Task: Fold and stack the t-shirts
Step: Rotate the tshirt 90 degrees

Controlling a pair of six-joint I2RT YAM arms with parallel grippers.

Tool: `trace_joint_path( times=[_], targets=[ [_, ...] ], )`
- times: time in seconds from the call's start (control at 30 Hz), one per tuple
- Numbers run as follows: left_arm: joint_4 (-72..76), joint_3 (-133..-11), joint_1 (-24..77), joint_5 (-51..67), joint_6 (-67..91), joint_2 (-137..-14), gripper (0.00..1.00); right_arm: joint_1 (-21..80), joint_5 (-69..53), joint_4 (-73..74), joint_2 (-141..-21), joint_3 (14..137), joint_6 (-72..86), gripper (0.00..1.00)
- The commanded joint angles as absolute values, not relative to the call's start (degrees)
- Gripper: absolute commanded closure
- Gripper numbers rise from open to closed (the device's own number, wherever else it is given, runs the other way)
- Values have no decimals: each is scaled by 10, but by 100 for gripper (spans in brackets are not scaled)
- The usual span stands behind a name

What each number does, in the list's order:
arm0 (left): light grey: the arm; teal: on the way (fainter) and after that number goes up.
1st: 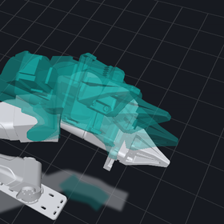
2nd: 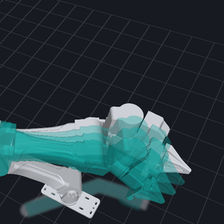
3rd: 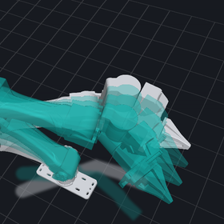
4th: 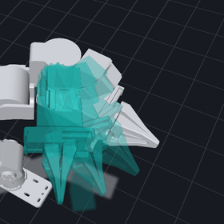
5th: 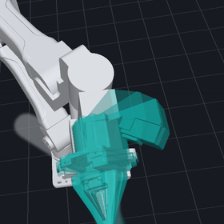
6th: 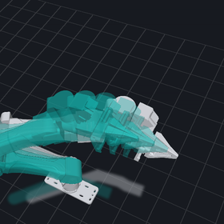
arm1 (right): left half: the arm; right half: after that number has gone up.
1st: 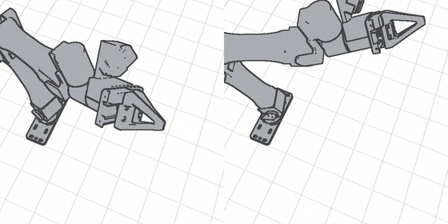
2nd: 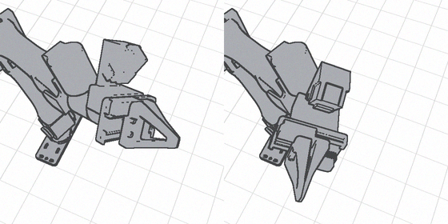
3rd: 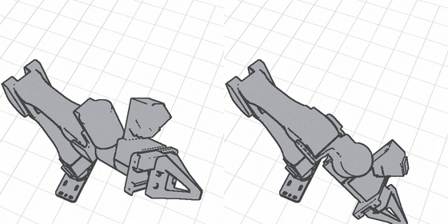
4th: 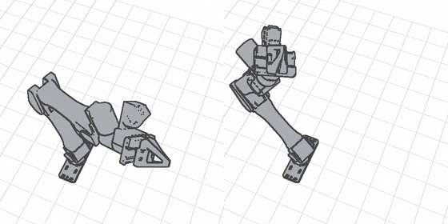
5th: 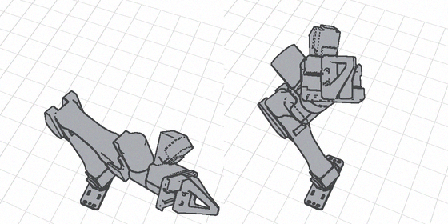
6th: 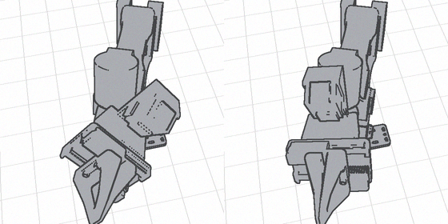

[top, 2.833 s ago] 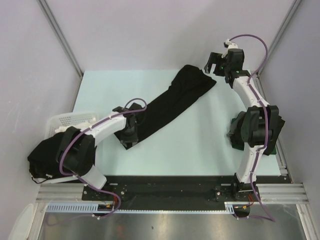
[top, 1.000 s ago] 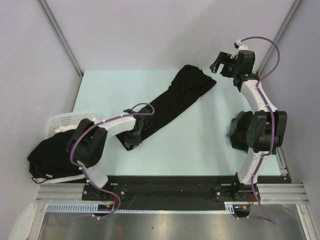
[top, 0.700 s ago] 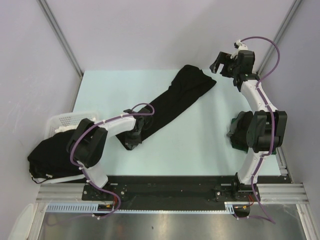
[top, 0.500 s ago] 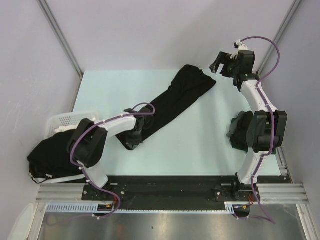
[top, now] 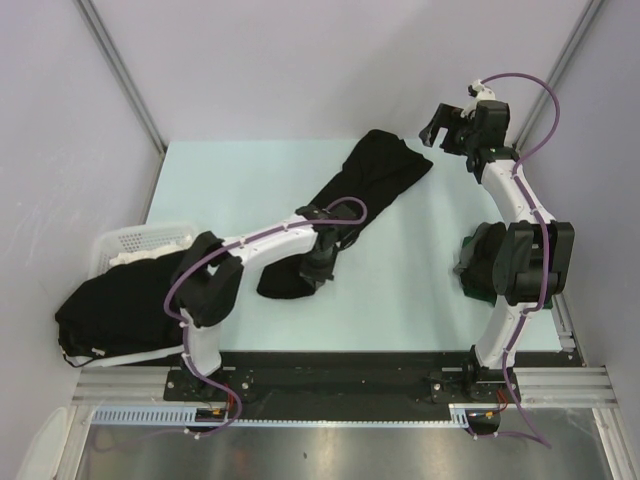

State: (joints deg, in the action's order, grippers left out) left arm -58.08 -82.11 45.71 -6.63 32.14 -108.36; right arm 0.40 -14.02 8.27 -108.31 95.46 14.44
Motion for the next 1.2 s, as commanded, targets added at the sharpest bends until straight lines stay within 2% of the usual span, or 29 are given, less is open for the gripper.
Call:
trace_joint_path(
  times=[0.0,0.3,0.67,0.9,1.17],
  targets=[
    [-619,-896,500,-12,289,-1118,100,-10,-146,65,-1054,972,143,0],
    [-674,-977,538,77,244,-1153,100,-23,-146,62,-1053,963,154,0],
    [-664,-932,592,126,226,-1128,100,-22,-141,108,-1090,1022,167,0],
    [-644,-961,639,166,205,-1151,100,-14,-140,117,-1085,1030,168,0],
    [-628,-989,643,183,192,-1172,100,-3,-139,149,-1091,1032,157,0]
  ],
)
